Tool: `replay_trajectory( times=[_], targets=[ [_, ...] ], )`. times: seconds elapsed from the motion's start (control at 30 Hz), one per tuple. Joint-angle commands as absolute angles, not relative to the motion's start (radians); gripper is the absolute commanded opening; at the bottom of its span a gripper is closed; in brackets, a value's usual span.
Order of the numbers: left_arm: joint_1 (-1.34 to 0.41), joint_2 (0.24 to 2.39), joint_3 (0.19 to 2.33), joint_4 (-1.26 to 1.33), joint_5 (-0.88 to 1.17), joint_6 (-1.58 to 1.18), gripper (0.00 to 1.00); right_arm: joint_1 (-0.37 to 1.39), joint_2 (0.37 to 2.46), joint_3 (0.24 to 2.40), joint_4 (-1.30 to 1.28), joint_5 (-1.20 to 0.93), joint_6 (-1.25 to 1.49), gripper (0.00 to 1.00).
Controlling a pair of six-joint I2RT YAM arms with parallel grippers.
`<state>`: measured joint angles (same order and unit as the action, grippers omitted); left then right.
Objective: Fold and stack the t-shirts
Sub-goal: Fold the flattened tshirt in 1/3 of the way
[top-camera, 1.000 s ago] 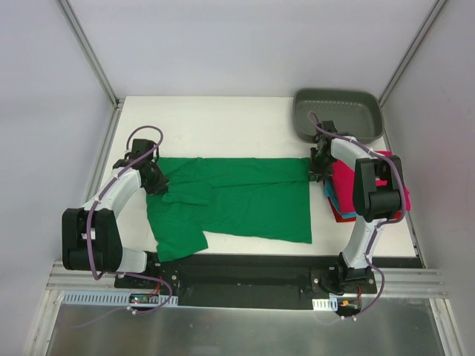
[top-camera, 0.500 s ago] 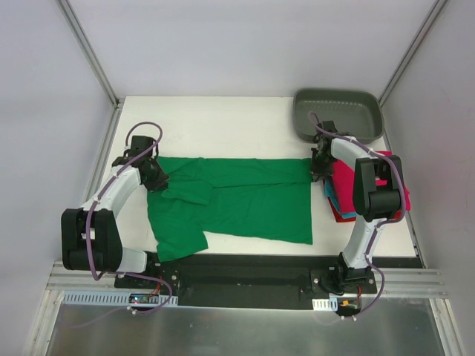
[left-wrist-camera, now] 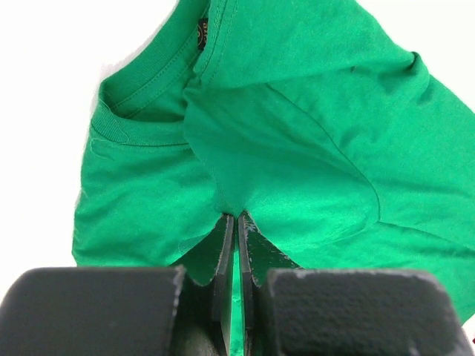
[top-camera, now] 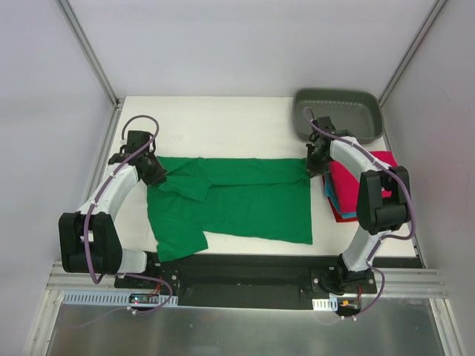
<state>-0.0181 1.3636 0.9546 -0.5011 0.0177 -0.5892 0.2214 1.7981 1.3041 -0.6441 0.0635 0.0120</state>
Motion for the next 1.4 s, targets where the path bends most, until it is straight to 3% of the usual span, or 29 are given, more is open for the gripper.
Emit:
replay_trajectory(
  times=[0.0, 0.53, 0.8, 1.0, 1.07, 1.13, 1.17, 1.23, 1.3, 1.37],
  targets=[
    [0.017, 1.305, 0.971, -0.515, -0.018, -0.600, 0.00, 0.233, 1.704, 1.284, -0.699, 0.061, 0.035, 0.01],
    [0.092, 1.331, 1.040, -0.529, -0.003, -0.592, 0.00, 0.238, 1.698, 1.249, -0.706, 0.015, 0.025, 0.01],
    [0.092, 1.330, 0.945, -0.531, -0.038, -0.607, 0.00, 0.241, 1.730, 1.230, -0.699, 0.011, 0.028, 0.01],
    [0.092, 1.339, 0.848, -0.531, -0.086, -0.612, 0.01, 0.249, 1.758, 1.187, -0.675, 0.011, 0.049, 0.08],
    [0.094, 1.353, 0.828, -0.535, -0.104, -0.617, 0.13, 0.250, 1.766, 1.183, -0.670, 0.011, 0.054, 0.14],
    [0.094, 1.364, 0.827, -0.549, -0.124, -0.620, 0.28, 0.253, 1.756, 1.183, -0.669, 0.021, 0.054, 0.28],
    [0.094, 1.358, 0.831, -0.567, -0.139, -0.629, 0.39, 0.253, 1.746, 1.183, -0.669, 0.031, 0.046, 0.40],
    [0.092, 1.327, 0.844, -0.584, -0.173, -0.643, 0.74, 0.253, 1.717, 1.189, -0.673, 0.038, 0.032, 0.58],
    [0.092, 1.287, 0.877, -0.601, -0.178, -0.658, 0.96, 0.256, 1.677, 1.193, -0.673, 0.038, 0.022, 0.70],
    [0.092, 1.253, 0.906, -0.603, -0.138, -0.661, 0.99, 0.258, 1.646, 1.206, -0.667, 0.023, 0.009, 0.83]
  ],
)
